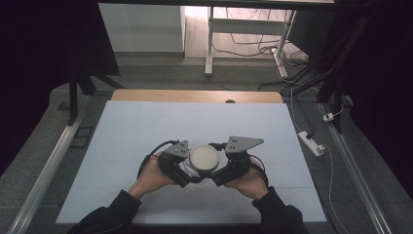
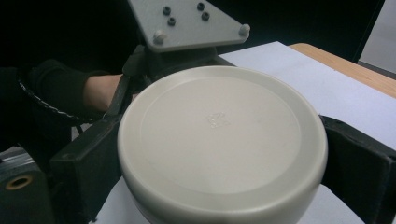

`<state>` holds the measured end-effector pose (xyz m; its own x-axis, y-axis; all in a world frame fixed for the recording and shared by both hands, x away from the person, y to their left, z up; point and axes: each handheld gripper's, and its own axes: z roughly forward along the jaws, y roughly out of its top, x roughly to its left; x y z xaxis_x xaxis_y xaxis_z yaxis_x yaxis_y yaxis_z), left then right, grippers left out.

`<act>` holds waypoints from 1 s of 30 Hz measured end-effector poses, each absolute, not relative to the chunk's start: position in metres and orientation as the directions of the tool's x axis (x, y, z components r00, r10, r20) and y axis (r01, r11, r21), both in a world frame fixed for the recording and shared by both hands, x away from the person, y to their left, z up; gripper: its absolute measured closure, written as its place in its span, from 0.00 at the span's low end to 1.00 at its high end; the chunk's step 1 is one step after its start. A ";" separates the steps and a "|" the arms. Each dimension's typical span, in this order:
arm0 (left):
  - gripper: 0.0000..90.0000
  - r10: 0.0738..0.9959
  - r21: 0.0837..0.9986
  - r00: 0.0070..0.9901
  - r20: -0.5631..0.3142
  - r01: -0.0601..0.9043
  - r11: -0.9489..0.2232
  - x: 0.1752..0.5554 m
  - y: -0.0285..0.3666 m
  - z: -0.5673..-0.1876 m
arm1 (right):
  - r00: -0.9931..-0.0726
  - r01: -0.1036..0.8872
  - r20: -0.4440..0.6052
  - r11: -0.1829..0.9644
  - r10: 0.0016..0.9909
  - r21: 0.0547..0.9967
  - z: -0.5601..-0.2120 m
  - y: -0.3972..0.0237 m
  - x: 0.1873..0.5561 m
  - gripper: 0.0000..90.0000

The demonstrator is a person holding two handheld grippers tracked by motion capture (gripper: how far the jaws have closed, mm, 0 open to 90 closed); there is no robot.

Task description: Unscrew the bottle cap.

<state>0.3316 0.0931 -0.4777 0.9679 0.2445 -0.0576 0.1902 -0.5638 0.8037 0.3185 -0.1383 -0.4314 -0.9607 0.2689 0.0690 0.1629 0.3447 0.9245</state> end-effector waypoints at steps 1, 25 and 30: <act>0.08 0.250 0.804 0.967 -0.057 0.193 -0.563 0.332 0.094 -0.478 | -0.961 0.164 0.070 0.348 0.269 0.923 -0.431 -0.138 0.318 0.08; 0.08 0.346 0.807 0.937 -0.055 0.246 -0.537 0.348 0.107 -0.475 | -0.958 0.172 0.076 0.342 0.275 0.924 -0.428 -0.143 0.304 0.08; 0.08 0.361 0.808 0.931 -0.052 0.251 -0.533 0.353 0.109 -0.473 | -0.957 0.177 0.082 0.339 0.277 0.924 -0.429 -0.144 0.301 0.08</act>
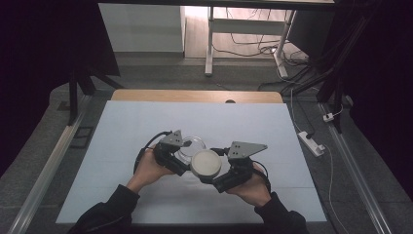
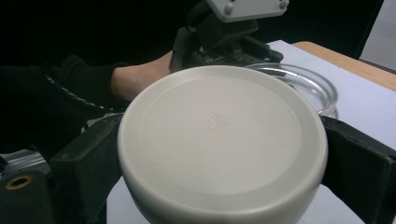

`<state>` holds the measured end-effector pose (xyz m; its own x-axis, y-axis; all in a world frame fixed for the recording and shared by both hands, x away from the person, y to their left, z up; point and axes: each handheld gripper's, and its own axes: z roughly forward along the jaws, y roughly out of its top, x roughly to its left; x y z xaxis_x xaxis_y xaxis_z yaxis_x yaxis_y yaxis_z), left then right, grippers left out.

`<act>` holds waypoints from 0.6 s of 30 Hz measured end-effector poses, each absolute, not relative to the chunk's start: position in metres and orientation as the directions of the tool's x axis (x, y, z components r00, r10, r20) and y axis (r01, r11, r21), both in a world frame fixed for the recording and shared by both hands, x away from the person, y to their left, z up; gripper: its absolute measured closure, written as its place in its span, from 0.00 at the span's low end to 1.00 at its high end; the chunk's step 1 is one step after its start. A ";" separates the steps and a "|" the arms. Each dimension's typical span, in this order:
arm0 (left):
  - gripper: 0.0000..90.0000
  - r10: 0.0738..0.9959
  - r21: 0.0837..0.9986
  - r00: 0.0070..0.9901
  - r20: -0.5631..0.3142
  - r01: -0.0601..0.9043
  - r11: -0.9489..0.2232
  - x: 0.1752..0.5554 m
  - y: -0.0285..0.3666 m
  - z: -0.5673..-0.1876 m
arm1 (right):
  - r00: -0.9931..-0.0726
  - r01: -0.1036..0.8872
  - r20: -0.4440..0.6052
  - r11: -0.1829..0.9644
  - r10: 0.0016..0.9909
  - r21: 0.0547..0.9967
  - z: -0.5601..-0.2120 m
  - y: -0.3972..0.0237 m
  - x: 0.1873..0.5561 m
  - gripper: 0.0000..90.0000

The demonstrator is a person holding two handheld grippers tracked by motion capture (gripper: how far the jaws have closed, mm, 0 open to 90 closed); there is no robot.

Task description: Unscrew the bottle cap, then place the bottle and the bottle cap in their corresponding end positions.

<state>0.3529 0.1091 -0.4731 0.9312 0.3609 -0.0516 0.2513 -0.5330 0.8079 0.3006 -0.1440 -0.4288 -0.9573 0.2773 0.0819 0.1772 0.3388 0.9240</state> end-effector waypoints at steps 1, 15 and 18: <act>0.08 0.361 0.808 0.931 -0.052 0.251 -0.533 0.353 0.109 -0.473 | -0.957 0.178 0.083 0.339 0.277 0.924 -0.429 -0.144 0.300 0.08; 0.08 0.393 0.813 0.918 -0.045 0.262 -0.520 0.365 0.109 -0.471 | -0.958 0.185 0.090 0.343 0.274 0.921 -0.435 -0.146 0.292 0.08; 0.08 0.398 0.815 0.916 -0.047 0.265 -0.516 0.368 0.109 -0.471 | -0.960 0.182 0.090 0.345 0.267 0.921 -0.436 -0.145 0.290 0.08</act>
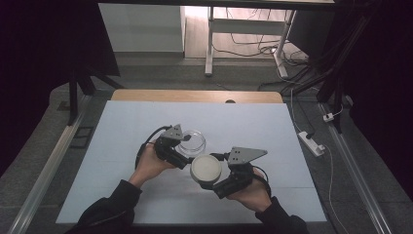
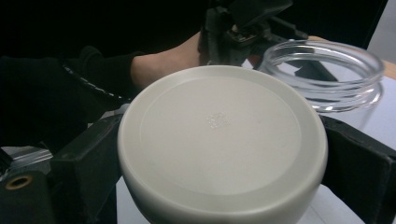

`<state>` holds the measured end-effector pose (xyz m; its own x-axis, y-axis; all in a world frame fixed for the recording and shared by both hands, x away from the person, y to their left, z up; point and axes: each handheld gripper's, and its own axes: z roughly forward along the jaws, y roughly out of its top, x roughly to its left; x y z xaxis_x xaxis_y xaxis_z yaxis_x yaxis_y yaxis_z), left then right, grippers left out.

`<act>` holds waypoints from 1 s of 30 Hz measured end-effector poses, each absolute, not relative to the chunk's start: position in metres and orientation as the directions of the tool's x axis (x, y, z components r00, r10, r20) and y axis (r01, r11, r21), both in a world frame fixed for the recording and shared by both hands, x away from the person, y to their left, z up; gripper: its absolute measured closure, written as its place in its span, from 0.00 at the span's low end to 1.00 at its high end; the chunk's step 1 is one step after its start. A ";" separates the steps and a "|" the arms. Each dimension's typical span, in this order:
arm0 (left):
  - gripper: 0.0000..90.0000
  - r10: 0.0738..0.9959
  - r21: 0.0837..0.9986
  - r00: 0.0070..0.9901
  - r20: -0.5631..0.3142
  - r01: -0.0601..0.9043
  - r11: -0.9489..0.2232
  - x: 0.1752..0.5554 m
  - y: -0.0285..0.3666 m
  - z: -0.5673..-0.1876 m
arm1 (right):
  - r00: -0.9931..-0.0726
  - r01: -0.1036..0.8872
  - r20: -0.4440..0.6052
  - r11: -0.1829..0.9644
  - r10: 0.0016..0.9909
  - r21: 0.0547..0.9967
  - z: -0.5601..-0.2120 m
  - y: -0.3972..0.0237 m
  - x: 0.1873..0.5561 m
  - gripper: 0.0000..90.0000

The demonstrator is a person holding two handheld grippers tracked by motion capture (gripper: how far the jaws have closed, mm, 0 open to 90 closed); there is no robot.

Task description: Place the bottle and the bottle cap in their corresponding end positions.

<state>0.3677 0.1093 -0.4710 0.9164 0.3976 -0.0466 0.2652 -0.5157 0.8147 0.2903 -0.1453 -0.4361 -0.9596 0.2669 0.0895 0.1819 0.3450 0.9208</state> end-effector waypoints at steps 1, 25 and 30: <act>0.08 0.400 0.816 0.915 -0.048 0.267 -0.514 0.368 0.109 -0.471 | -0.960 0.185 0.094 0.346 0.265 0.920 -0.437 -0.145 0.290 0.08; 0.08 0.421 0.816 0.906 -0.033 0.268 -0.512 0.389 0.099 -0.477 | -0.952 0.215 0.100 0.397 0.291 0.892 -0.478 -0.145 0.290 0.08; 0.08 0.424 0.816 0.905 -0.025 0.264 -0.514 0.394 0.093 -0.481 | -0.952 0.209 0.086 0.415 0.295 0.885 -0.488 -0.139 0.292 0.08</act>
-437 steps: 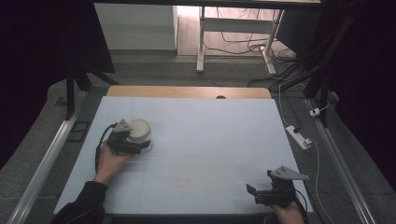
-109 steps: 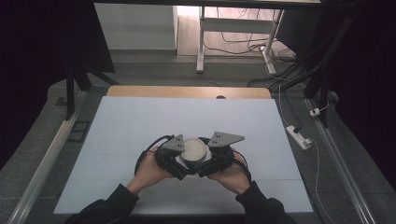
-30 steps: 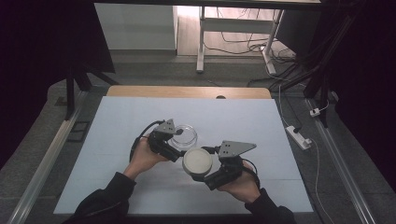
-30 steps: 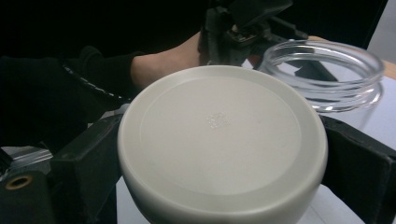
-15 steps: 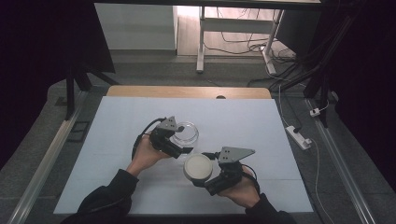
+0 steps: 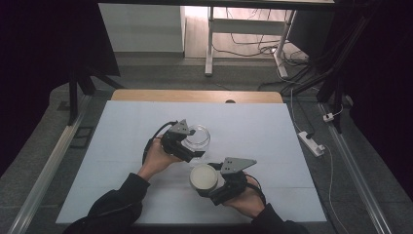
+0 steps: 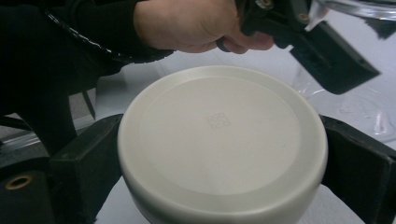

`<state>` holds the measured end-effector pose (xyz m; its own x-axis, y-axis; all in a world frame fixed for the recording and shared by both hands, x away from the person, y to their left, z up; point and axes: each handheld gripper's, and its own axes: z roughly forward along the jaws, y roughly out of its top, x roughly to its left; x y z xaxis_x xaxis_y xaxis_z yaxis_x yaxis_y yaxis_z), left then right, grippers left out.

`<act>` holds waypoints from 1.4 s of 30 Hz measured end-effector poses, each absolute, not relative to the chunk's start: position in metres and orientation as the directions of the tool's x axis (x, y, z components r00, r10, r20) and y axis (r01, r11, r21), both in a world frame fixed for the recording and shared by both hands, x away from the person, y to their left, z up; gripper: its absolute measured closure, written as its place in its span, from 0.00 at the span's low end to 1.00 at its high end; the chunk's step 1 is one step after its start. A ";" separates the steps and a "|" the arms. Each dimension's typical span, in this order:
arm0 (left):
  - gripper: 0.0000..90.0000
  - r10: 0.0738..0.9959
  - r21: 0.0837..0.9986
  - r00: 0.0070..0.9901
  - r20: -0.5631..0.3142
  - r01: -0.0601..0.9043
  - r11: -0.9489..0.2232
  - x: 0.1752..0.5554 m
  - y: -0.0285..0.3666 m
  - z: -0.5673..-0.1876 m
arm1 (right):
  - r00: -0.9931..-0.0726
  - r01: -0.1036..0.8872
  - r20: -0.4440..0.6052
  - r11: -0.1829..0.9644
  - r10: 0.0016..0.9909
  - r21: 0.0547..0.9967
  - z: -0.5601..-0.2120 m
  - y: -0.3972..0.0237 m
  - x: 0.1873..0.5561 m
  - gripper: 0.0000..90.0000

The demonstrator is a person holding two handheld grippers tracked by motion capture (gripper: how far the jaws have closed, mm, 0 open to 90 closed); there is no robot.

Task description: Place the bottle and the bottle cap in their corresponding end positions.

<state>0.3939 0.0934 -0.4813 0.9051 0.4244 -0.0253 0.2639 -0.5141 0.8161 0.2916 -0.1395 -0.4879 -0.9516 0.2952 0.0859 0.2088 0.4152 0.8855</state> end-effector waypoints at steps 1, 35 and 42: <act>0.08 0.424 0.817 0.905 -0.024 0.262 -0.514 0.395 0.092 -0.482 | -0.952 0.207 0.083 0.419 0.295 0.884 -0.490 -0.138 0.292 0.08; 0.08 0.502 0.806 0.865 -0.013 0.306 -0.507 0.417 0.091 -0.515 | -0.950 0.228 0.058 0.555 0.307 0.800 -0.536 -0.109 0.304 0.08; 0.08 0.502 0.808 0.864 -0.020 0.309 -0.501 0.419 0.090 -0.517 | -0.946 0.244 0.061 0.577 0.318 0.779 -0.537 -0.107 0.306 0.08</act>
